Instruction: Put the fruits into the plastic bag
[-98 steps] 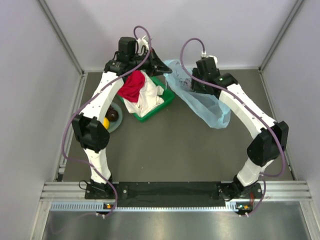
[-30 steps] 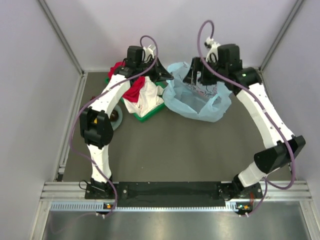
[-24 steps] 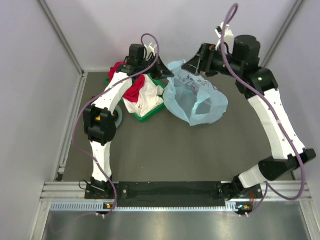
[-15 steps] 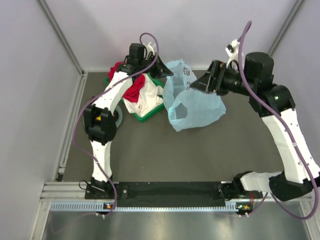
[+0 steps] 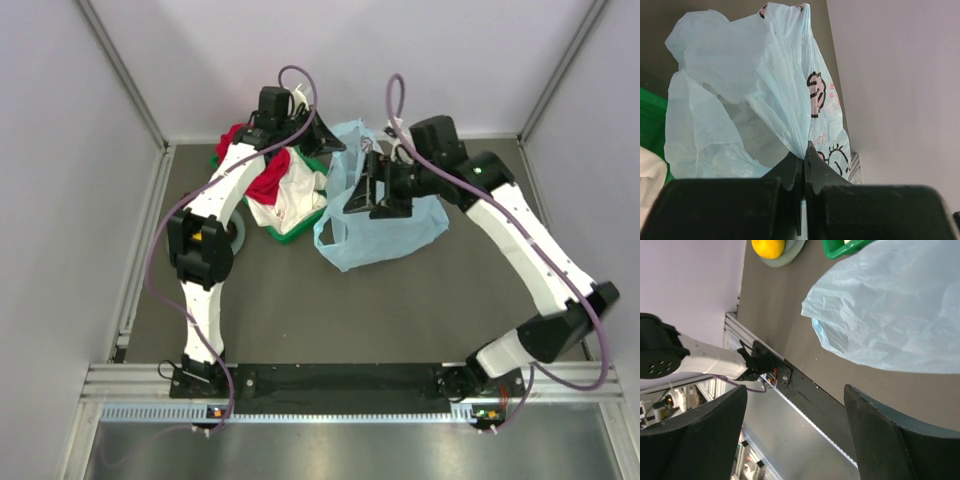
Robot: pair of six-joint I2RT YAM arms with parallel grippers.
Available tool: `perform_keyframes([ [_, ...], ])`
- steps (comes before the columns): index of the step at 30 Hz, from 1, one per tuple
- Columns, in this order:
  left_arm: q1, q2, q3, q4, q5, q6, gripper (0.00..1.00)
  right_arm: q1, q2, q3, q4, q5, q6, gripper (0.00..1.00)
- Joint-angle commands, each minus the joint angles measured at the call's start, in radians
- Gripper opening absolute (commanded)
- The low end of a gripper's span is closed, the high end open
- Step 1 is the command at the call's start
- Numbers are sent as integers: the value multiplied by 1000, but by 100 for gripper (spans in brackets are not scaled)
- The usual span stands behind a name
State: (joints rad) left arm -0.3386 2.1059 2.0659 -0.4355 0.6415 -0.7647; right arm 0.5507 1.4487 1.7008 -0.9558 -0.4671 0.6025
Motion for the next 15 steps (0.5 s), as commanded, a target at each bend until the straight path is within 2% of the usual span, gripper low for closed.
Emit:
perform_keyframes([
  [1,1,-30,2,3,-3,5,0,70,79,154,-86,22,-41,78],
  [7,1,-34,2,4,1,11,0,98,205,223,-185,31,-85,77],
  [11,1,-41,-6,4,6,16,0,124,254,368,-233,307,-173,80],
  [15,3,-44,-16,11,14,15,0,199,240,280,-127,522,-270,83],
])
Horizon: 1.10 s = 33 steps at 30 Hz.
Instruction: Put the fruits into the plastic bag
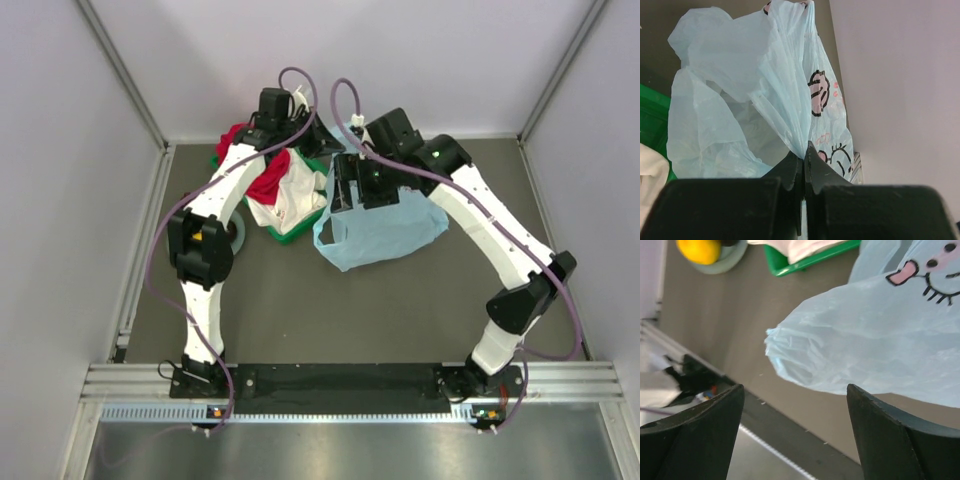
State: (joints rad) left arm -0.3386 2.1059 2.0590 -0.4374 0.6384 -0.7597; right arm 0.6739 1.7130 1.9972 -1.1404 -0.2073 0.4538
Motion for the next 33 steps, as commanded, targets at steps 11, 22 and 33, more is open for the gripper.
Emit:
perform_keyframes([
  [11,1,-32,-7,29,35,5,0,187,-29,-29,211,431,-257,84],
  [22,4,-23,3,49,52,-15,0,217,138,78,262,387,-392,79],
  [33,16,-20,4,54,58,-18,0,260,128,8,179,502,-437,77],
])
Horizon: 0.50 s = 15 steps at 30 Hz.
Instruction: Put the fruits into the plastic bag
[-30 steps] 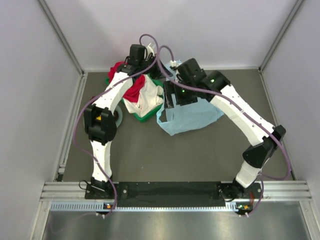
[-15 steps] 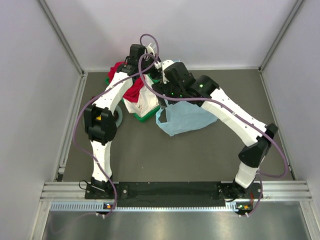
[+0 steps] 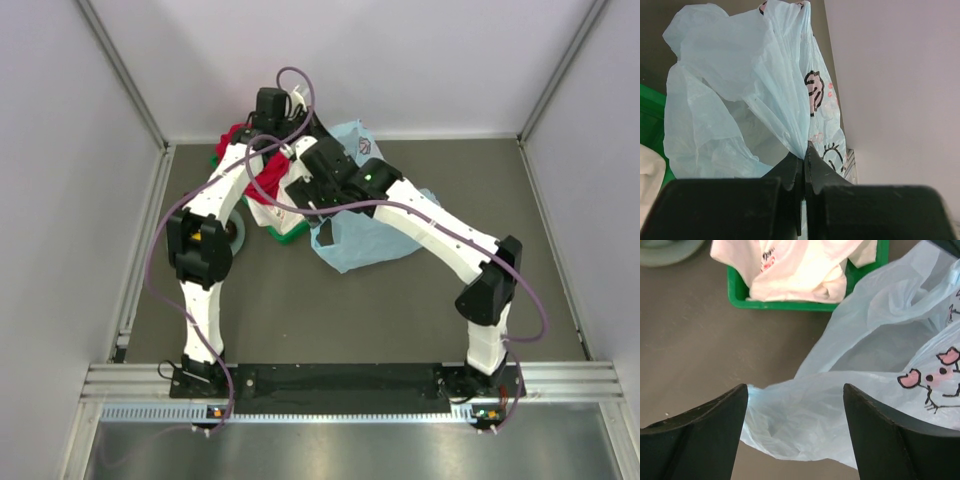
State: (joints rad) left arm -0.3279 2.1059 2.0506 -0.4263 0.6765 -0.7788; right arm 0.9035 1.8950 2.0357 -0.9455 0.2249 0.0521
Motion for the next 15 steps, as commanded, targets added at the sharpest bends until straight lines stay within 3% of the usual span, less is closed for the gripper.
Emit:
perform_keyframes([
  [1,9,-20,13,43,18,0,0,35,-59,-51,-18,83,-40,76],
  [7,12,-24,8,49,18,-2,0,41,-59,-85,-4,129,-47,67],
  [13,18,-40,-10,14,0,41,0,43,-73,-57,-18,166,-21,41],
  [15,21,-44,-17,0,-14,59,0,41,-86,-61,-21,165,5,24],
])
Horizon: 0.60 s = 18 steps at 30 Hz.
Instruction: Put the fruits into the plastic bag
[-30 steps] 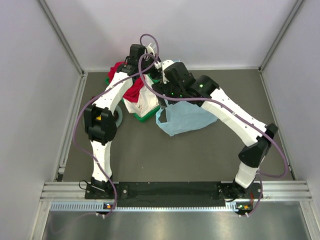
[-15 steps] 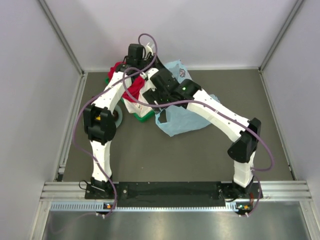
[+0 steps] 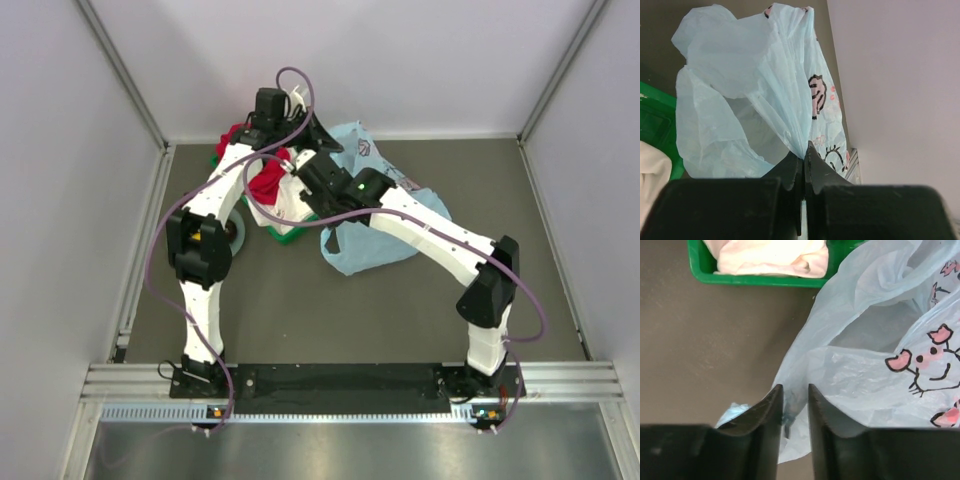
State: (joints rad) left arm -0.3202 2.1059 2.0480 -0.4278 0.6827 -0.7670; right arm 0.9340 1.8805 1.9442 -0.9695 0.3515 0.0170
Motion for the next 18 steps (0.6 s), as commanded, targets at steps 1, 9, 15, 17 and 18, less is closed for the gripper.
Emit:
perform_keyframes([
  [1,13,-47,-15,-2,-23,54,0,11,-81,22,3,38,47,19],
  [9,18,-92,-23,-72,-146,191,24,-84,-311,-83,67,-48,193,0],
  [15,26,-179,-69,-37,-193,354,94,-193,-402,-146,101,-115,216,0],
  [17,27,-239,-127,10,-184,423,99,-219,-397,-146,81,-127,230,0],
  [18,27,-259,-150,24,-181,445,99,-245,-397,-151,78,-135,248,0],
])
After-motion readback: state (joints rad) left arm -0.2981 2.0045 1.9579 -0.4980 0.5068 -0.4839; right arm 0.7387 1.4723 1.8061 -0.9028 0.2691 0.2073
